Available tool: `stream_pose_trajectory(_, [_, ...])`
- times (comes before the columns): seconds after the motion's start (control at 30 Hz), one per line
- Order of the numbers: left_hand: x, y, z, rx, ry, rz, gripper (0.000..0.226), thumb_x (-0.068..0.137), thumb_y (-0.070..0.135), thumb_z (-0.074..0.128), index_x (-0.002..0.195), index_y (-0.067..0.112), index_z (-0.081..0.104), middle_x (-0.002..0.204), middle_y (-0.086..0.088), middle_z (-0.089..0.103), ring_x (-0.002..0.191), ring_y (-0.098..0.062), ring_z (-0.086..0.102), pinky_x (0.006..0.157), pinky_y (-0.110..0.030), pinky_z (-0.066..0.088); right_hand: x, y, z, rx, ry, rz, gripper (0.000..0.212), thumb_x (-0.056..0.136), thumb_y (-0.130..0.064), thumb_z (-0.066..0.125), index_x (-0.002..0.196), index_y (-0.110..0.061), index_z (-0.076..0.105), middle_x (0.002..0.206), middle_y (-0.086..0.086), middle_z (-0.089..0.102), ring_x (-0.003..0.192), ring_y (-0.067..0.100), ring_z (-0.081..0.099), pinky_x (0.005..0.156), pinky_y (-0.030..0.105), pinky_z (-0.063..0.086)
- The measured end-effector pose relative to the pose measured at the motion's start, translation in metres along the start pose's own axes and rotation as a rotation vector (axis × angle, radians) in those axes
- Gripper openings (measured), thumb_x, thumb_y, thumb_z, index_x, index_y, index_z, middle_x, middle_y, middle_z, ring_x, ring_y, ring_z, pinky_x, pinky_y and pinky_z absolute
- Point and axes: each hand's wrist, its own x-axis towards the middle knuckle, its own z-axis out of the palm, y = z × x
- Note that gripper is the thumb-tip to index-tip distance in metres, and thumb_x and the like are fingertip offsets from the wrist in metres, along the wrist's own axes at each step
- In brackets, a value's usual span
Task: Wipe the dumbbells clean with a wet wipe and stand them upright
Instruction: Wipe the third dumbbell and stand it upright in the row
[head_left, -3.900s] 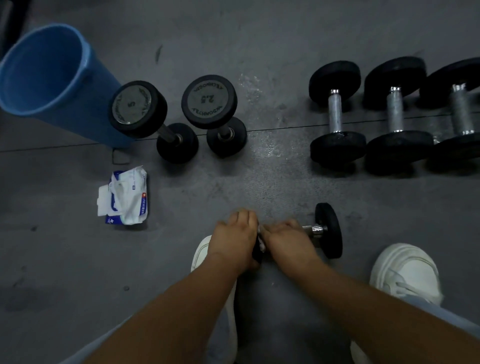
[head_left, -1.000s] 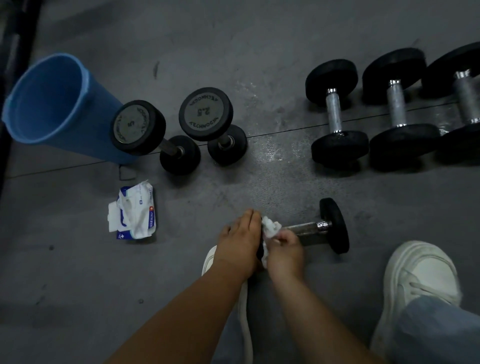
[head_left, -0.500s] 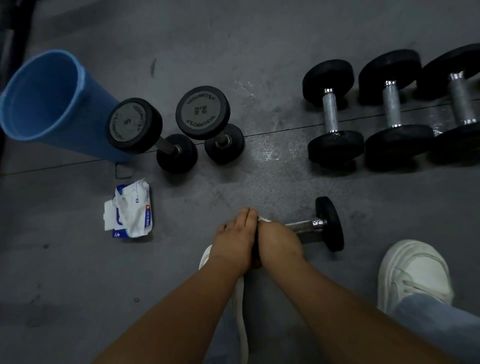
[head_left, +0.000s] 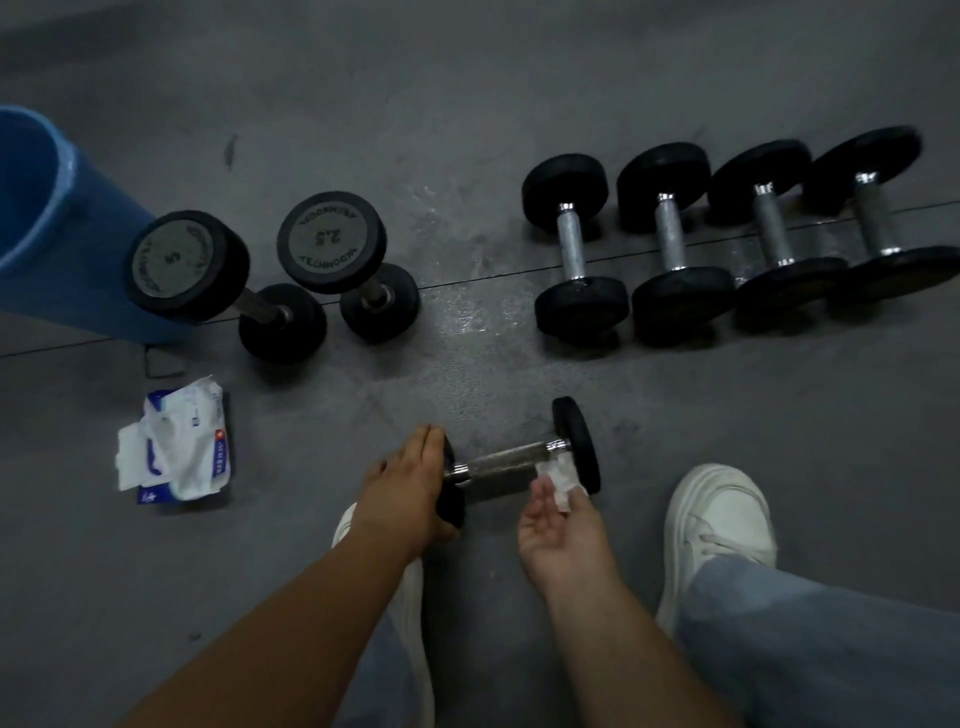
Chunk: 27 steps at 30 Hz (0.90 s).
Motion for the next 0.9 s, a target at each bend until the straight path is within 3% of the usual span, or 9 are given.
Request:
stream_pose_trajectory(0.1, [-0.001,0.000,0.000,0.018,0.003,0.006,0.114,0.061,0.046,0.083,0.150,0.023,0.015,0.157,0.002,0.019,0.129,-0.026,0.047,0.107,-0.038,0.036,0.014,0.004,0.010,-0.097,0.017,-0.039,0.022,0.099,-0.023,0.052,0.112,-0.007,0.058,0.124,0.012,0.060,0.092,0.015,0.057,0.057,0.019,0.052])
stream_pose_trajectory(0.17, [-0.001,0.000,0.000,0.029,0.000,0.002,0.114,0.065,0.045,0.081,0.152,0.022,0.011,0.159,0.001,0.014,0.132,-0.025,0.044,0.108,-0.038,0.034,0.022,0.006,0.019,-0.223,0.003,-0.055,0.026,0.098,-0.027,0.054,0.118,-0.010,0.057,0.143,0.008,0.048,0.119,0.017,0.051,0.085,0.025,0.047])
stream_pose_trajectory(0.27, [0.001,-0.002,0.001,0.039,-0.004,0.004,0.115,0.064,0.047,0.079,0.152,0.022,0.009,0.159,0.002,0.014,0.132,-0.024,0.044,0.107,-0.037,0.036,0.031,0.007,0.030,-0.286,0.007,-0.047,0.047,0.095,-0.033,0.060,0.135,-0.010,0.050,0.146,0.007,0.045,0.137,0.020,0.040,0.106,0.031,0.035])
stream_pose_trajectory(0.37, [0.003,-0.004,0.001,0.026,-0.004,0.007,0.116,0.062,0.049,0.079,0.152,0.023,0.011,0.158,0.003,0.016,0.130,-0.024,0.046,0.106,-0.037,0.038,0.038,0.006,0.042,-0.270,-0.018,0.002,0.048,0.088,-0.034,0.068,0.129,-0.011,0.056,0.135,0.010,0.056,0.127,0.022,0.051,0.103,0.032,0.038])
stream_pose_trajectory(0.5, [0.003,-0.003,0.001,0.017,-0.004,0.005,0.119,0.061,0.048,0.081,0.152,0.024,0.009,0.159,0.004,0.013,0.131,-0.023,0.045,0.107,-0.036,0.038,0.038,0.011,0.048,-0.186,0.018,-0.047,0.026,0.090,-0.029,0.068,0.110,-0.013,0.063,0.133,0.008,0.058,0.129,0.021,0.050,0.108,0.031,0.037])
stream_pose_trajectory(0.63, [-0.003,-0.002,0.005,0.009,0.007,0.005,0.120,0.064,0.045,0.080,0.155,0.021,0.006,0.162,0.002,0.010,0.135,-0.024,0.041,0.109,-0.035,0.036,0.036,0.012,0.042,-0.172,0.054,-0.043,0.043,0.092,-0.028,0.065,0.130,-0.012,0.054,0.142,0.008,0.051,0.134,0.020,0.045,0.111,0.031,0.033])
stream_pose_trajectory(0.73, [-0.004,-0.001,0.002,0.011,0.002,-0.005,0.120,0.064,0.042,0.081,0.156,0.020,0.007,0.163,0.000,0.009,0.136,-0.025,0.041,0.109,-0.037,0.035,0.038,0.007,0.048,-0.229,0.001,-0.007,0.028,0.089,-0.030,0.069,0.107,-0.010,0.060,0.129,0.017,0.059,0.118,0.027,0.056,0.103,0.036,0.043])
stream_pose_trajectory(0.8, [-0.005,0.000,0.002,0.018,0.003,-0.009,0.121,0.064,0.042,0.081,0.156,0.020,0.006,0.163,0.000,0.007,0.136,-0.025,0.041,0.109,-0.036,0.035,0.035,0.011,0.046,-0.212,0.044,-0.062,0.030,0.091,-0.029,0.066,0.115,-0.014,0.059,0.138,0.012,0.054,0.127,0.023,0.052,0.106,0.031,0.039])
stream_pose_trajectory(0.9, [-0.005,-0.001,0.005,0.032,0.006,-0.007,0.121,0.064,0.045,0.081,0.156,0.021,0.005,0.163,0.000,0.006,0.134,-0.026,0.042,0.108,-0.036,0.035,0.032,0.016,0.038,-0.217,0.108,-0.088,0.046,0.092,-0.031,0.063,0.134,-0.015,0.052,0.145,0.007,0.048,0.132,0.019,0.047,0.099,0.026,0.036])
